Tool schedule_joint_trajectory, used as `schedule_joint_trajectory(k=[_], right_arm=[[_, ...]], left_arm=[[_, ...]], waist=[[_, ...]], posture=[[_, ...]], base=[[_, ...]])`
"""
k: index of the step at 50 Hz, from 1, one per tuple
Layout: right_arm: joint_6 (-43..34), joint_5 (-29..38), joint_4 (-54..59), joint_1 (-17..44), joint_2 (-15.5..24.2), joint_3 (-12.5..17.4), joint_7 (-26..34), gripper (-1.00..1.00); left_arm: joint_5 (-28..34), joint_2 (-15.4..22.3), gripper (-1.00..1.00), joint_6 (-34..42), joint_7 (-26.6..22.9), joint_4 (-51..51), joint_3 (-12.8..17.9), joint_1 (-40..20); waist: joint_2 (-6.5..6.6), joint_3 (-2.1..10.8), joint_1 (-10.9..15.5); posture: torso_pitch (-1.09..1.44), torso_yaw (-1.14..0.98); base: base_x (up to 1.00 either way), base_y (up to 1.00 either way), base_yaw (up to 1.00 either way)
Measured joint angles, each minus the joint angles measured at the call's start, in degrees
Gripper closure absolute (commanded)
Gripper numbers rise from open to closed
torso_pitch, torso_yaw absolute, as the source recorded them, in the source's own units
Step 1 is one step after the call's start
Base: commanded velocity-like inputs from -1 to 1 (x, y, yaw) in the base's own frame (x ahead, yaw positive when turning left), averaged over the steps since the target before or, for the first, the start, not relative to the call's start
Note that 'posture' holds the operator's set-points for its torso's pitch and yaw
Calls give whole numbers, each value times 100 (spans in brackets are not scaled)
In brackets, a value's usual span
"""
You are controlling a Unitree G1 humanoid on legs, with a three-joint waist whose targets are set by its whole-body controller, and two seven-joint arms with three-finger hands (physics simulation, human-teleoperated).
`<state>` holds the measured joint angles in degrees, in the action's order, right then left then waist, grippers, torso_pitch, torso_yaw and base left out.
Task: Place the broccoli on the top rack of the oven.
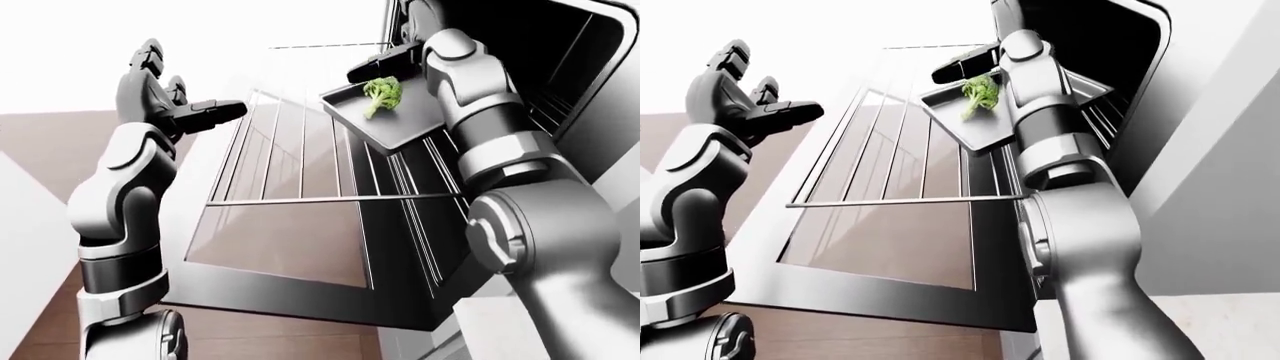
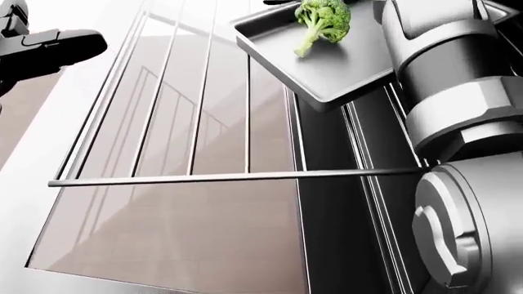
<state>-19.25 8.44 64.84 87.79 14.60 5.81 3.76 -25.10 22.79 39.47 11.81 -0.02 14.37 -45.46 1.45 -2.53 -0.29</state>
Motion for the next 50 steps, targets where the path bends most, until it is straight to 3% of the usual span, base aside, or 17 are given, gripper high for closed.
schedule_joint_trajectory(k=[9, 20, 28, 39, 50], right_arm=[[-350, -207, -471, 66, -220, -79, 69, -100], [-547, -213, -1383, 80, -359, -266, 137, -100], [-356, 239, -1976, -56, -341, -489, 293, -100], [347, 793, -2182, 0, -316, -451, 353, -100], [757, 1034, -2276, 99, -356, -417, 454, -100]], left_arm=[[95, 142, -100, -325, 49, 901, -58, -926], [135, 388, -100, -906, 168, 1458, -103, -1547], [192, 451, -100, -1384, 273, 1472, -13, -1587], [-24, 491, -100, -2317, 440, 1177, 20, -1480], [-201, 555, -100, -2542, 572, 1149, 3, -1456]], waist=[[6, -23, 1], [12, -50, -10], [15, -75, -31], [21, -102, -41], [42, -113, -60]], posture=[[0, 0], [0, 0], [0, 0], [0, 0], [0, 0]], base=[[0, 0, 0], [0, 0, 0], [0, 0, 0], [0, 0, 0], [0, 0, 0]])
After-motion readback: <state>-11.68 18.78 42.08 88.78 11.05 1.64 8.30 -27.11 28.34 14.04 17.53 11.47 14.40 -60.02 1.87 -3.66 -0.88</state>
